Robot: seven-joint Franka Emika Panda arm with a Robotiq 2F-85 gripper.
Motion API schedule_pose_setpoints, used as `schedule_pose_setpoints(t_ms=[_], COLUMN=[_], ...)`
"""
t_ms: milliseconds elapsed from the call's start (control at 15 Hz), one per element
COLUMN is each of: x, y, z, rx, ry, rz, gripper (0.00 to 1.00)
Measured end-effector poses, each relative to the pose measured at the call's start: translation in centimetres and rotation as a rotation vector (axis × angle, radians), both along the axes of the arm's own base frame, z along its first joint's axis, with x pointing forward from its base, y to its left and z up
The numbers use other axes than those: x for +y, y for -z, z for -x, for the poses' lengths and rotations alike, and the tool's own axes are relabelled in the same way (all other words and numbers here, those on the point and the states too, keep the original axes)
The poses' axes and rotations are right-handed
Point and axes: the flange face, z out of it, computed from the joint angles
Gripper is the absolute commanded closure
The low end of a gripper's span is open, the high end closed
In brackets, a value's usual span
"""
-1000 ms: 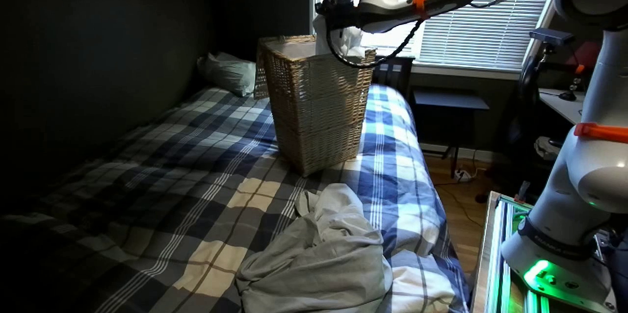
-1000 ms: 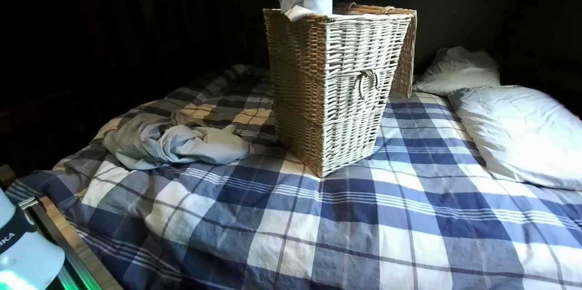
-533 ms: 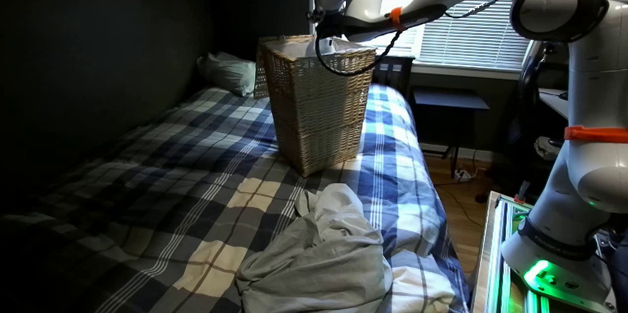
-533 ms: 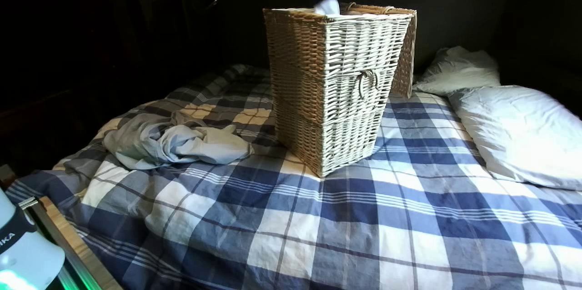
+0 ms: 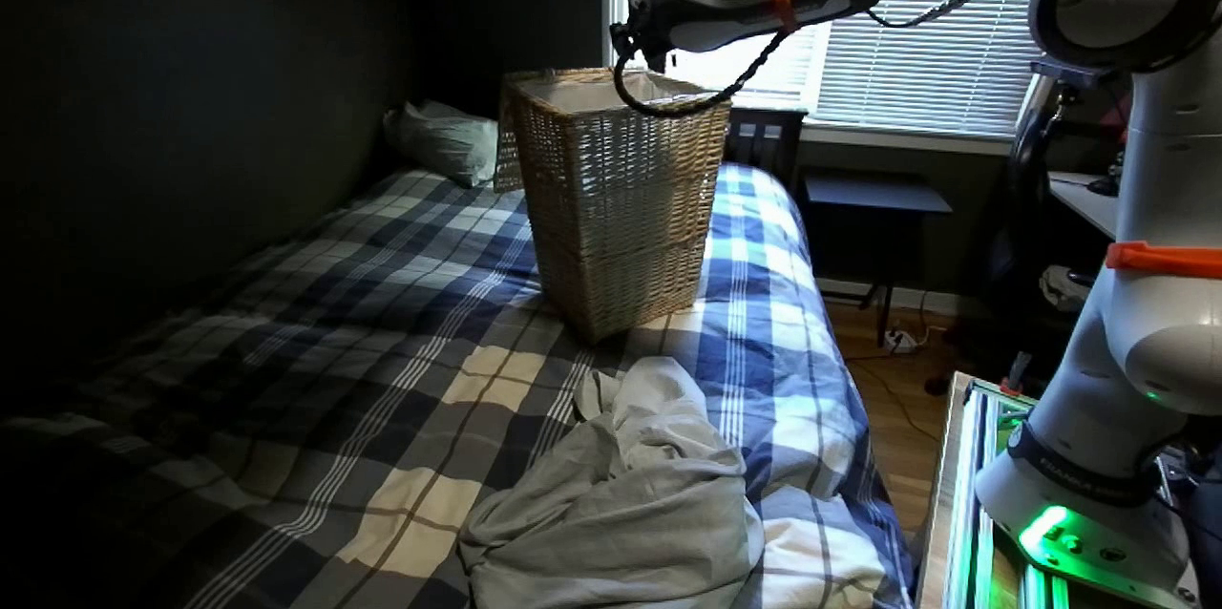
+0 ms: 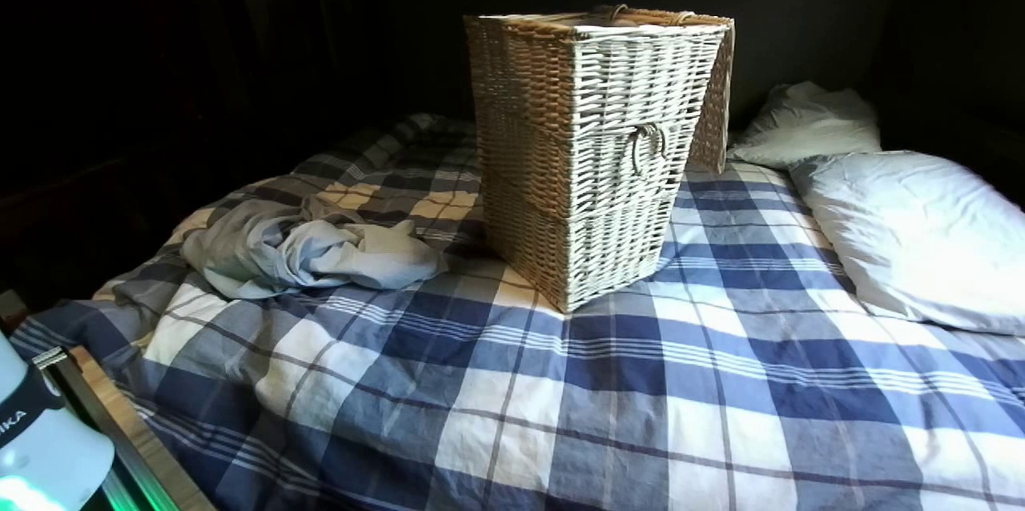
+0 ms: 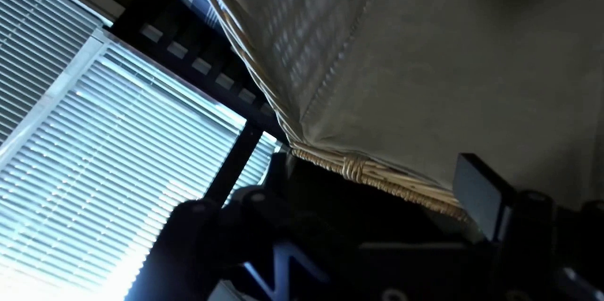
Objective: Put the white cloth in the laundry basket
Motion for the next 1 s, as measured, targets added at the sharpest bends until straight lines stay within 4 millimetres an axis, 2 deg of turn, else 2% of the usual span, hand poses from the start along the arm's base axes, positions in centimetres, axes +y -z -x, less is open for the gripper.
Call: schedule_pose_setpoints(t_ms=[200, 400, 533, 733, 1000], x=[1.0, 2.0, 2.6, 3.4, 3.6], y=[-2.5, -3.3, -2.5, -0.1, 0.8], z=[4.0, 8.1, 10.6, 13.7, 15.0], rx=[0.131, 0.216, 0.277, 0.347, 0.361], ry=[-0.054, -0.160, -0.228, -0.322, -0.343], rz=[-0.049, -0.116, -0.168, -0.240, -0.249], gripper=[0.00, 0.00, 0.00, 0.00, 0.00])
